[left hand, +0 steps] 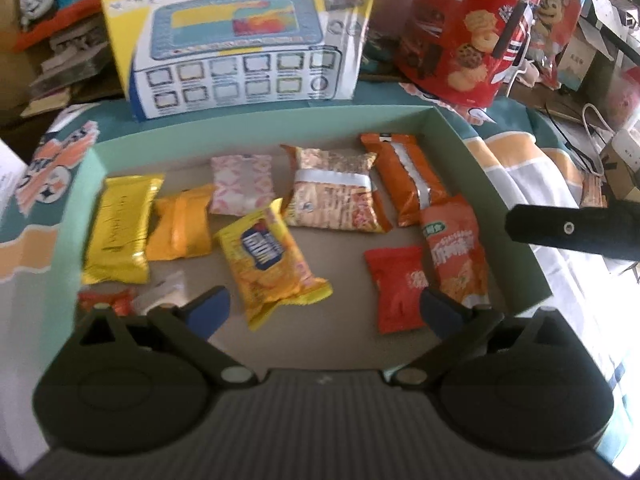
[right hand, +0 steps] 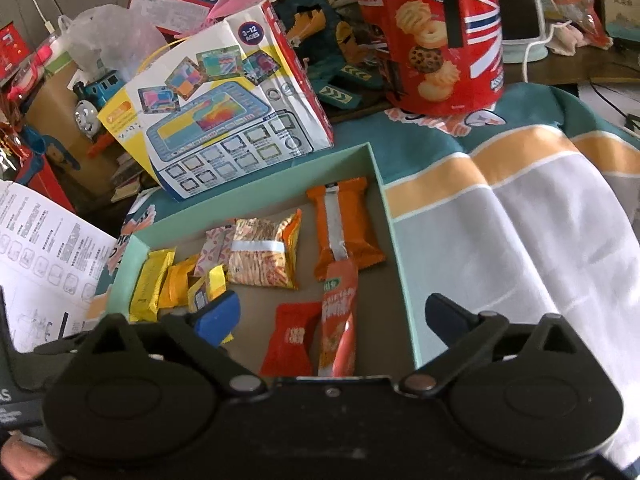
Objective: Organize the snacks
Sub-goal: 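Carry both packets into the green box and open both grippers, then move both open grippers back over the remaining snacks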
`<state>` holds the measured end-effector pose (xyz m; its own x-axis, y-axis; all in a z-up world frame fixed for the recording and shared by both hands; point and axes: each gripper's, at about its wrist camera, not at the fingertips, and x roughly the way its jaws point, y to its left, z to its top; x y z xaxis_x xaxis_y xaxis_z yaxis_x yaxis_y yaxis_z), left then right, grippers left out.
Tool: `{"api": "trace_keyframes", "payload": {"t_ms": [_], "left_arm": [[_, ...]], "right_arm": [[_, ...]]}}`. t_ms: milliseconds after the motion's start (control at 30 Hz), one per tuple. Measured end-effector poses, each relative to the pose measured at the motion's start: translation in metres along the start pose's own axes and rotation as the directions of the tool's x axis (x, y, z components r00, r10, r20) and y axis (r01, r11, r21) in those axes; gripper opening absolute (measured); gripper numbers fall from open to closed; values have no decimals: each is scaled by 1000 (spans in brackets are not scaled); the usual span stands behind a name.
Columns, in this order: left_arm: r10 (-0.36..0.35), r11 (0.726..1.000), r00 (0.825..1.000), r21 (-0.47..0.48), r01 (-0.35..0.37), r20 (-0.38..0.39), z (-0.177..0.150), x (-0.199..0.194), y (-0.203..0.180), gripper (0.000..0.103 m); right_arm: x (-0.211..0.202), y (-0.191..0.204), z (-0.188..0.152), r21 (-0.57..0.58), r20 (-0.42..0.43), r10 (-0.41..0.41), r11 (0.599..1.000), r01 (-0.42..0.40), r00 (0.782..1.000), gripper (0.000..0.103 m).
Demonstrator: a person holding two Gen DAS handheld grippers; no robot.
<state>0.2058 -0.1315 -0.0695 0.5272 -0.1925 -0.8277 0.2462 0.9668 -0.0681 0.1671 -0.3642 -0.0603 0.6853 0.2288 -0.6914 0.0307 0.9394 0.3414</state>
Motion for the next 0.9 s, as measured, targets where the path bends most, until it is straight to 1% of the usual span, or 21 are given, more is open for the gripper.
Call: {"api": "trace_keyframes", "payload": {"t_ms": [167, 300, 433, 600, 700, 800, 900], "left_arm": [[28, 999, 1000, -17, -28, 9, -21, -25, 13, 103], [46, 998, 999, -31, -46, -9, -43, -36, 22, 103], [55, 998, 998, -18, -56, -30, -65, -43, 25, 103], [67, 998, 996, 14, -66, -60, -90, -45, 26, 103], [61, 998, 995, 13, -60, -79, -99, -41, 28, 103], [48, 998, 996, 30, -46, -79, -103, -36, 25, 103], [42, 998, 996, 44, -39, -79, -104, -30, 20, 99]], "right_arm": [[-22, -4, -15, 14, 9, -8, 1000, 8, 1000, 101], [-40, -9, -31, 32, 14, -9, 999, 9, 1000, 101], [-50, -14, -50, 36, 0, -14, 999, 14, 1000, 101], [-56, -21, -72, 43, -14, -23, 999, 23, 1000, 101], [-56, -23, -80, 37, -13, -19, 999, 20, 1000, 101], [-52, -24, -82, 30, -13, -10, 1000, 10, 1000, 99], [-43, -25, -76, 24, -13, -4, 1000, 5, 1000, 96]]}}
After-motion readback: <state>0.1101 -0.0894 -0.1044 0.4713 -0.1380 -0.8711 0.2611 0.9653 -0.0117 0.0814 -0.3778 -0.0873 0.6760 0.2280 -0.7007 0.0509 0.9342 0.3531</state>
